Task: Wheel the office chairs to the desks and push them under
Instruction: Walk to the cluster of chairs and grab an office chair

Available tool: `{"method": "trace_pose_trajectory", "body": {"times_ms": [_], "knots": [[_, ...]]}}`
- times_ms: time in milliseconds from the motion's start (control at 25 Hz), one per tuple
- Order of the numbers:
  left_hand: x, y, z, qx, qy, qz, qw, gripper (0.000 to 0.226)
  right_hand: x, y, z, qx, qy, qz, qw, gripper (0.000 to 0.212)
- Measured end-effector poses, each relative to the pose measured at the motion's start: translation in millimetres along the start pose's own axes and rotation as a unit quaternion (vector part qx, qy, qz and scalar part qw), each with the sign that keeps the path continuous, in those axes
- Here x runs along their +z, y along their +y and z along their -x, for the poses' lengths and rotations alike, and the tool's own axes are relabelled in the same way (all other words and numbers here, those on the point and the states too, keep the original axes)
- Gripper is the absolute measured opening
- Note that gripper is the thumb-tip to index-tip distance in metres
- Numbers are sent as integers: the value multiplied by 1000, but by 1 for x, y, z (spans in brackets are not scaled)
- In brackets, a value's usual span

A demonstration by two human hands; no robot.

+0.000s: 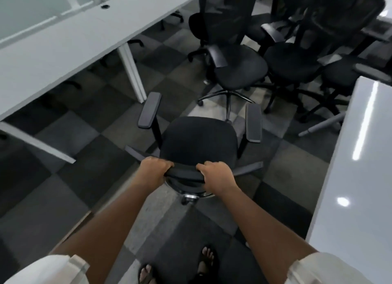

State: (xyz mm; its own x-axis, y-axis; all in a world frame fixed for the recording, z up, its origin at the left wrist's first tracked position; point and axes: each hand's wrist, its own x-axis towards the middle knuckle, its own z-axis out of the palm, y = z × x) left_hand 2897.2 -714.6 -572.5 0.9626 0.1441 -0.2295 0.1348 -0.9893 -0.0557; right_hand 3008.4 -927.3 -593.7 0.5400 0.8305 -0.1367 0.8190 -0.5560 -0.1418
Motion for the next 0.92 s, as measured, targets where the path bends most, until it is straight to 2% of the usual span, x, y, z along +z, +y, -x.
{"method": "trace_pose_trajectory", "body": {"times_ms": [200,320,560,760,920], "knots": [[23,-26,88,-68,21,40,997,39,8,-66,3,-70,-7,23,997,39],[38,-44,138,-110,7,42,993,34,14,-112,6,-107,-19,36,993,39],[82,-107,280,-188,-11,55,981,30,35,-256,18,-172,-40,60,982,43],[111,-158,397,-249,-10,82,965,37,55,-375,21,-237,-47,96,966,48],[120,-204,478,-273,-30,136,952,46,58,-455,11,-274,-88,100,953,45]]}}
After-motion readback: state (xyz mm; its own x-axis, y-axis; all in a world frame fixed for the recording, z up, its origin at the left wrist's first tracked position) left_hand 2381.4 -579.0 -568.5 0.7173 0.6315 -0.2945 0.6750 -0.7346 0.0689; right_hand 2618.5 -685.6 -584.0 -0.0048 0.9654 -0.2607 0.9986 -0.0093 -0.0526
